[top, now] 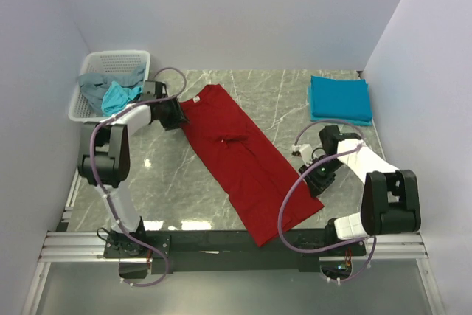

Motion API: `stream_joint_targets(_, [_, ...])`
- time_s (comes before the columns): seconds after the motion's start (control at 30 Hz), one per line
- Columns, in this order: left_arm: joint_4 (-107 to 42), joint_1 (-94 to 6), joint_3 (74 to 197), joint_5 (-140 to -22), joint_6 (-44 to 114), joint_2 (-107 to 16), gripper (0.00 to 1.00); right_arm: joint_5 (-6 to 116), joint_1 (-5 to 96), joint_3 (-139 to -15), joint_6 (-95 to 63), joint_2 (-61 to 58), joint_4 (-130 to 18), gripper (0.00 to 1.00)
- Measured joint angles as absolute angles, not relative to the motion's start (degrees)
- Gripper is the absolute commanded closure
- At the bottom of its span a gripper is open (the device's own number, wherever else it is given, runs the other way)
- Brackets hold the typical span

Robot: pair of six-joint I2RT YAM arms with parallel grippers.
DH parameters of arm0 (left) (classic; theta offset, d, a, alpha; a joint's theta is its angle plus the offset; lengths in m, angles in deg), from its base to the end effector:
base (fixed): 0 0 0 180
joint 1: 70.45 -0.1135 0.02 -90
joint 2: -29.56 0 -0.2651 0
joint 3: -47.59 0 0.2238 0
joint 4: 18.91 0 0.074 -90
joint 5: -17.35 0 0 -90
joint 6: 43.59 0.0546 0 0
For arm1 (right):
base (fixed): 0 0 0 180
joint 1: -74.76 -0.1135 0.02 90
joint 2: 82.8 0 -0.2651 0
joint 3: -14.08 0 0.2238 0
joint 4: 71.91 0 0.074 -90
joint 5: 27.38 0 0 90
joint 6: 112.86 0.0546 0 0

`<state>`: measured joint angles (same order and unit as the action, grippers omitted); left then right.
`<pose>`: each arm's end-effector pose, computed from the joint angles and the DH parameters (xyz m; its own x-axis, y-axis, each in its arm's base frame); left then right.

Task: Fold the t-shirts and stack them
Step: Fold the tshirt

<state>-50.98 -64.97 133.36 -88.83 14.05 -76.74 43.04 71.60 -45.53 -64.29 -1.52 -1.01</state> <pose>0.3776 -0.0515 0.1890 -0.8072 -0.4390 -0.3946 -0.2035 0.8345 -0.5121 0.1809 0.0283 0.1676 -0.7234 -0.6643 -0.1879 -0.6877 0.6695 0.2807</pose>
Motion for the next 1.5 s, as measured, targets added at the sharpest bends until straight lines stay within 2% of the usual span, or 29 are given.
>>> stream_joint_targets(0.13, [-55.42, -62.92, 140.81, -88.0, 16.11, -82.47, 0.59, 41.88, 73.24, -49.18, -64.2, -4.1, -0.2, 0.57])
stream_joint_targets(0.4, [-63.59, -61.41, 151.94, -81.42, 17.38, -90.75, 0.59, 35.98, 76.02, -55.8, -63.32, -4.43, -1.51, 0.57])
stream_joint_targets(0.57, [-67.7, -61.65, 157.99, -77.88, 18.27, -94.79, 0.69, 32.75, 76.06, -55.8, -62.71, -4.43, -2.27, 0.57])
stream_joint_targets(0.77, [-71.26, -61.85, 170.75, -77.49, 18.75, -102.71, 0.68, 29.05, 76.04, -56.24, -61.86, -3.45, -3.41, 0.57])
stream_joint_targets(0.93, [-73.51, -61.85, 184.33, -78.03, 18.73, -110.73, 0.66, 24.92, 75.71, -59.95, -61.2, -2.18, -5.12, 0.57])
stream_joint_targets(1.13, [-72.73, -62.81, 194.16, -82.62, 17.83, -116.67, 0.57, 21.32, 73.41, -64.35, -56.85, 0.29, -12.9, 0.57])
stream_joint_targets(1.23, [-71.22, -63.75, 194.32, -84.68, 17.66, -116.67, 0.45, 20.44, 70.9, -66.64, -53.25, 3.18, -18.6, 0.56])
stream_joint_targets(1.3, [-69.27, -64.51, 193.94, -85.05, 18.47, -116.04, 0.38, 19.72, 69.44, -68.52, -50.34, 5.67, -22.32, 0.5])
stream_joint_targets(1.4, [-66.1, -65.41, 188.55, -85.05, 20.55, -111.08, 0.35, 18.63, 67.88, -73.48, -46.23, 11.02, -25.9, 0.48])
stream_joint_targets(1.5, [-62.67, -65.89, 178.82, -85.95, 23.06, -99.84, 0.34, 17.01, 66.16, -84.87, -41.16, 21.32, -27.26, 0.49])
